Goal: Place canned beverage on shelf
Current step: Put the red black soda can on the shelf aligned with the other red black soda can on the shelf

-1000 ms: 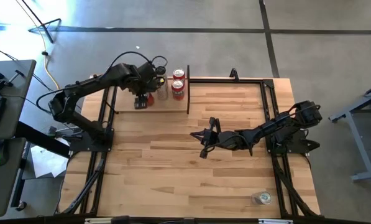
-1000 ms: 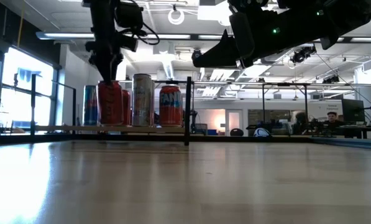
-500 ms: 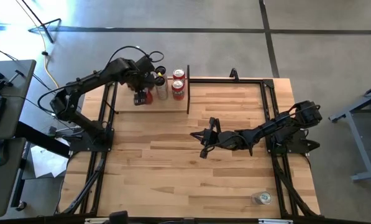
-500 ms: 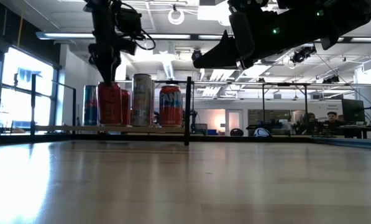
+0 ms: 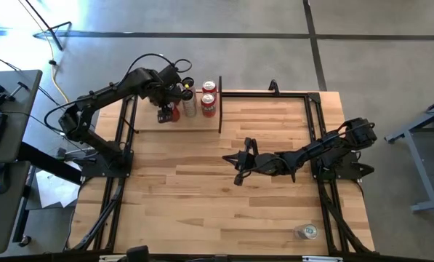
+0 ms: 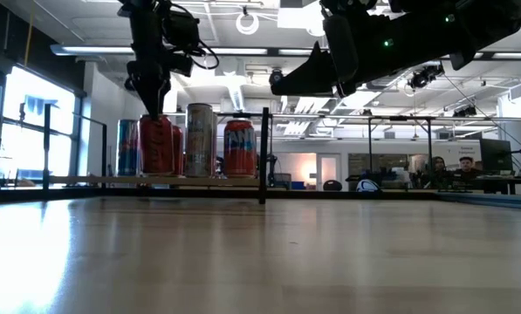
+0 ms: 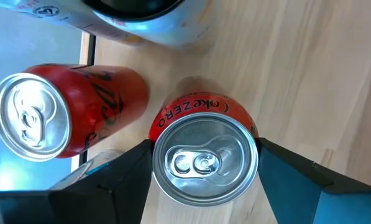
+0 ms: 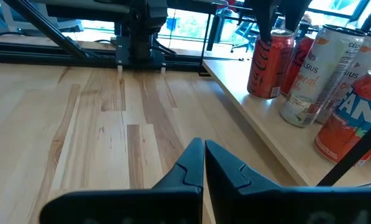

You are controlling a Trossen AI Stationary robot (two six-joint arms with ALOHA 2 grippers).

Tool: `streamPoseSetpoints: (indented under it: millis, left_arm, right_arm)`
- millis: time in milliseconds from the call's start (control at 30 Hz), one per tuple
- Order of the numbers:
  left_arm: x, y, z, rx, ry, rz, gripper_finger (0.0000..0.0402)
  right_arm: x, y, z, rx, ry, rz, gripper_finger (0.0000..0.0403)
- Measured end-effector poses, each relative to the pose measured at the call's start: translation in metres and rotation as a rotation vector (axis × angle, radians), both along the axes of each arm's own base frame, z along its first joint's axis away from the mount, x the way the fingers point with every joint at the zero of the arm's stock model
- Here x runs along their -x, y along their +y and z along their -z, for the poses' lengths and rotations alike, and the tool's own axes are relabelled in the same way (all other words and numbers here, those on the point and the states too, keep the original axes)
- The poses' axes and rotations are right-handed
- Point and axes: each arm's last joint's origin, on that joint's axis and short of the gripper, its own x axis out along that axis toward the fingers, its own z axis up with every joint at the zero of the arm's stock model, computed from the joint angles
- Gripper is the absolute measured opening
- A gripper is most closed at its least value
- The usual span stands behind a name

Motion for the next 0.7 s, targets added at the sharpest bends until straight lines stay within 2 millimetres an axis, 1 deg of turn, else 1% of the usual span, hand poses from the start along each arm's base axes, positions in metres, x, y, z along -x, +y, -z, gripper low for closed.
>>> streamPoseSetpoints:
  millis: [267, 600, 700]
  left_arm:
    - [-0.0008, 0.0008, -0.0014, -0.012, -0.018, -0.024, 0.0278]
    - [0.0006, 0.0016, -0.0029, -0.064, 0.02, -0.017, 0.0281]
    - [0.0012, -0.0002, -0.0051, -0.106, 0.047, -0.01, 0.0282]
  right_arm:
    - [0.0, 0.0001, 0.0, 0.0, 0.0, 0.0, 0.0]
    - [0.0, 0.0001, 0.0, 0.0, 0.0, 0.0, 0.0]
    - [0.0, 0.0001, 0.0, 0.0, 0.0, 0.0, 0.0]
